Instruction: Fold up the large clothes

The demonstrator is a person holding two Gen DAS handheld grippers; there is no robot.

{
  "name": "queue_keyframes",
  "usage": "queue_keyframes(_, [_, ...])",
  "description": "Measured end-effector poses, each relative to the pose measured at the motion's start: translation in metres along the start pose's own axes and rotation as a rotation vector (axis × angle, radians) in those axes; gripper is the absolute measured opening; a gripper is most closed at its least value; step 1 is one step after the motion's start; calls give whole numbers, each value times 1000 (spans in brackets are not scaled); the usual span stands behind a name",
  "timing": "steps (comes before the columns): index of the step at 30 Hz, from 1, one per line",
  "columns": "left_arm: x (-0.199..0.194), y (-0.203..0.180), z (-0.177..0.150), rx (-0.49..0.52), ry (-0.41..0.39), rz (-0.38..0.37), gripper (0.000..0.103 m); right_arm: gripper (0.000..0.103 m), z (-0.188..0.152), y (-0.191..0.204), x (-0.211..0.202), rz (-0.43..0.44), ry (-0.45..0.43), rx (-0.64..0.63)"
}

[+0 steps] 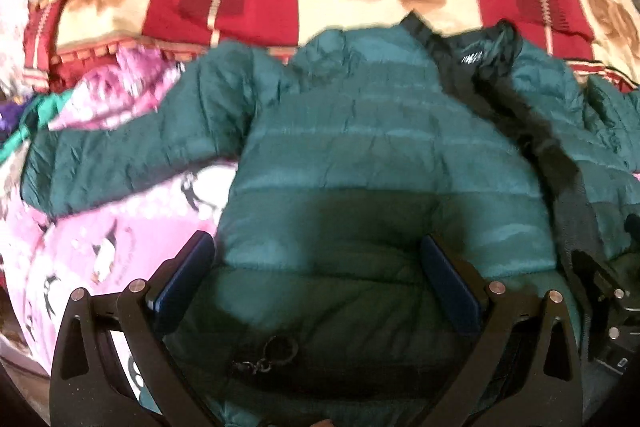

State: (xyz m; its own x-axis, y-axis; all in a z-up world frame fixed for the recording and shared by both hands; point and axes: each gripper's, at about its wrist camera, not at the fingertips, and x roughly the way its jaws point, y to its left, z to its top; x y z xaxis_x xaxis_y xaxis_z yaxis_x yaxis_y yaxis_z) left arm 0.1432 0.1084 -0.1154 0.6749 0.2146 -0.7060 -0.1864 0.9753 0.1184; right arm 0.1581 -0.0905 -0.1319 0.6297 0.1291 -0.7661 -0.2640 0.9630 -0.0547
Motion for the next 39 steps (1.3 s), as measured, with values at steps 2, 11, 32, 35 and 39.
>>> queue_keyframes(2, [-14,0,2,6,-75,-15,103,92,1,-1,-11,1,-50,8])
queue_keyframes(11, [-36,17,9,-39,-168,-70,103,92,4,11,-40,-3,-202,-32])
queue_keyframes(32, [13,416,-9,-833,-46,-136,101,94,-2,3,5,-28,2,-6])
queue_keyframes(35, [25,425,-8,-877,-49,-206,100,95,-2,4,6,-31,5,-7])
queue_keyframes(39, [39,419,-1,-887,-26,-251,100,95,-1,4,7,-33,6,-7])
